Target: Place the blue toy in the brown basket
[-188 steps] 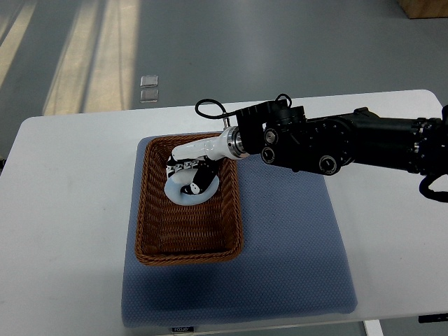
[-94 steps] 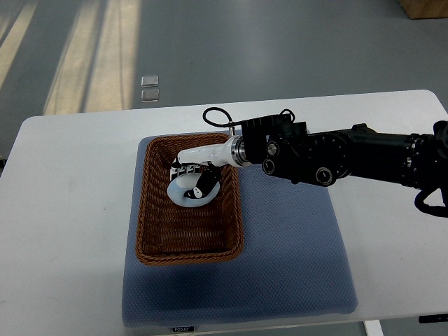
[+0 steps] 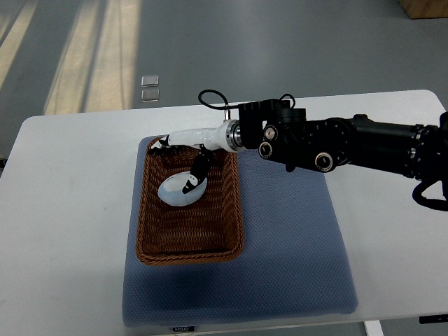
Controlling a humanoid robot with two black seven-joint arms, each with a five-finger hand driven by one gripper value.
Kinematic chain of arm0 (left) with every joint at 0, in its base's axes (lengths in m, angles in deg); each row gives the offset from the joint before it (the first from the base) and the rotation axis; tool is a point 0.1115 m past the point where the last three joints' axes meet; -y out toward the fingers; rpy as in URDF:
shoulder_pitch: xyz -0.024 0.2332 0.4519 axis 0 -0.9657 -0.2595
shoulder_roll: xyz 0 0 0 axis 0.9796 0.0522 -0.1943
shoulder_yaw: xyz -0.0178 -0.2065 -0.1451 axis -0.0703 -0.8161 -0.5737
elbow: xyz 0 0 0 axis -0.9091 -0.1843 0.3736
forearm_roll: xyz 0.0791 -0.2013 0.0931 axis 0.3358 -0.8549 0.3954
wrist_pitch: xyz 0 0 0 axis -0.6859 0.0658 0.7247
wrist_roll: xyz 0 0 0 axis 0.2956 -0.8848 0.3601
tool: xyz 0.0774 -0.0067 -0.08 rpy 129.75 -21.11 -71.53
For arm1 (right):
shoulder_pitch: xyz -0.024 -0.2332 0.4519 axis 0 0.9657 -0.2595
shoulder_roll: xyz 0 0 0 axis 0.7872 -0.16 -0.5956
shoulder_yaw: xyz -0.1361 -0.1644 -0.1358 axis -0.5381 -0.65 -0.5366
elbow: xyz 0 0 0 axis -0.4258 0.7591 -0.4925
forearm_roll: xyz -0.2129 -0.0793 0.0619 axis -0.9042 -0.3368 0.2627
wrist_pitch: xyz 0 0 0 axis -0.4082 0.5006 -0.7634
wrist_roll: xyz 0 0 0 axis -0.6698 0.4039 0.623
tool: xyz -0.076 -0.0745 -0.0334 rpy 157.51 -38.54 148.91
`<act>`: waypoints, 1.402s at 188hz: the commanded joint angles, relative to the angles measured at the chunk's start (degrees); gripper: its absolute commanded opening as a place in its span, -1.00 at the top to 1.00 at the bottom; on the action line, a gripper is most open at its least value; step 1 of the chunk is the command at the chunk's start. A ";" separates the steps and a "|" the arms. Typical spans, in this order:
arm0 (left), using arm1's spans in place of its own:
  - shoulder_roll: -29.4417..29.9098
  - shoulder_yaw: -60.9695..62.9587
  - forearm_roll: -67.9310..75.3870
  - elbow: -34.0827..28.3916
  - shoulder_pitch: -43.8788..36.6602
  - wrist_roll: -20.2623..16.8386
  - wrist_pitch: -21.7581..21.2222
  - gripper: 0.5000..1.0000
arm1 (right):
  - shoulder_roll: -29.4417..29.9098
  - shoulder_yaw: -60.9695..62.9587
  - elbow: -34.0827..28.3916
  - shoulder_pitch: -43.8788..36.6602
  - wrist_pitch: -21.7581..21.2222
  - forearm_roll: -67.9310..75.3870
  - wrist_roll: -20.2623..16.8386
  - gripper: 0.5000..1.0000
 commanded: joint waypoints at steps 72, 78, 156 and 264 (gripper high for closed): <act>0.00 0.00 0.00 0.00 0.00 0.00 0.00 -1.00 | -9.60 39.66 11.26 15.51 0.40 11.39 -0.01 -0.64; 0.00 0.00 0.00 0.00 0.00 0.00 0.00 -1.00 | -9.25 43.35 12.14 16.74 0.67 11.65 -0.01 -0.64; 0.00 0.00 0.00 0.00 0.00 0.00 0.00 -1.00 | -5.82 62.24 17.76 29.22 6.29 30.72 1.48 -0.64; 0.00 0.00 0.00 0.00 0.00 0.00 0.00 -1.00 | -3.71 62.68 19.52 35.46 10.86 38.90 10.98 -0.64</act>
